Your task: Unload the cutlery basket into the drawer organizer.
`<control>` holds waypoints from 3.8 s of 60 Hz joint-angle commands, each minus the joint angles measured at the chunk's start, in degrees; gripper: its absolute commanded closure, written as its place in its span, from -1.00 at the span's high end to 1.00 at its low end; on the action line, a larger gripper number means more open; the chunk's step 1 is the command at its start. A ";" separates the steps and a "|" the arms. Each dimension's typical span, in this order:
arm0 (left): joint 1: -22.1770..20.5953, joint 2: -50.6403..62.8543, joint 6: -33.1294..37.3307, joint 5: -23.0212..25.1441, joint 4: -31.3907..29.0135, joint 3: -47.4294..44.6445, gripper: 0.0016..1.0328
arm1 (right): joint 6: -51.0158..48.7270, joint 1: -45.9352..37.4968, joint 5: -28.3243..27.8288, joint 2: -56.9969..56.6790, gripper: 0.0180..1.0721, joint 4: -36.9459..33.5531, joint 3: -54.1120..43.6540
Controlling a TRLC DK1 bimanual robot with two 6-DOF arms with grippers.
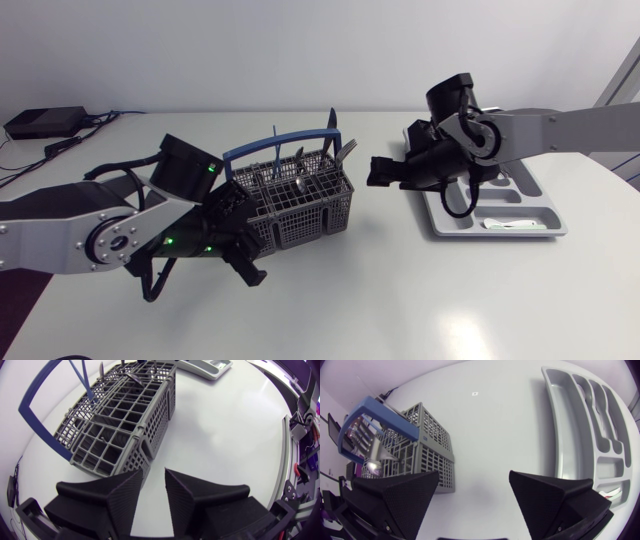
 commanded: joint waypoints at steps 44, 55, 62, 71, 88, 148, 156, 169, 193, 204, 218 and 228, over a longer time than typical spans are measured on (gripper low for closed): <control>16.45 -1.47 10.71 4.92 2.41 -0.19 0.07 | 6.40 9.94 0.12 -0.04 0.91 0.50 -1.98; 10.47 -4.54 -2.12 12.22 -10.25 10.18 0.22 | 4.90 6.95 -0.40 -5.32 0.91 0.85 -6.38; 8.45 -2.52 -9.07 14.33 -11.04 15.02 0.28 | 4.73 5.02 -1.28 -7.69 0.91 0.77 -8.31; 6.87 1.17 -14.25 14.50 -7.09 16.60 0.28 | 4.82 3.79 -1.81 -9.53 0.91 0.59 -9.37; 7.66 5.56 -18.56 13.19 -3.83 17.21 0.36 | 5.34 3.52 -1.99 -9.71 0.91 0.15 -9.63; 8.89 15.93 -22.07 9.49 7.68 18.97 -0.11 | 6.57 3.96 -1.90 -10.85 0.91 0.33 -11.04; 8.80 16.55 -22.34 9.58 8.82 19.06 -0.19 | 6.40 3.96 -1.90 -10.85 0.91 0.50 -11.39; 8.45 17.25 -23.48 9.58 10.84 19.06 -0.41 | 6.13 4.05 -1.90 -11.12 0.91 0.59 -11.74; 8.28 18.39 -24.80 10.55 11.81 18.88 -0.75 | 5.43 3.61 -1.90 -11.47 0.91 0.68 -12.62; 8.80 18.57 -25.41 12.13 11.90 18.71 -0.86 | 5.34 3.61 -1.90 -11.47 0.91 0.94 -13.15; 9.42 17.16 -26.47 13.98 12.69 17.56 -0.89 | 5.34 3.79 -1.90 -11.64 0.91 0.94 -13.50; 10.21 14.79 -26.56 15.47 13.31 16.16 -0.89 | 5.43 3.96 -1.90 -12.00 0.91 0.94 -13.50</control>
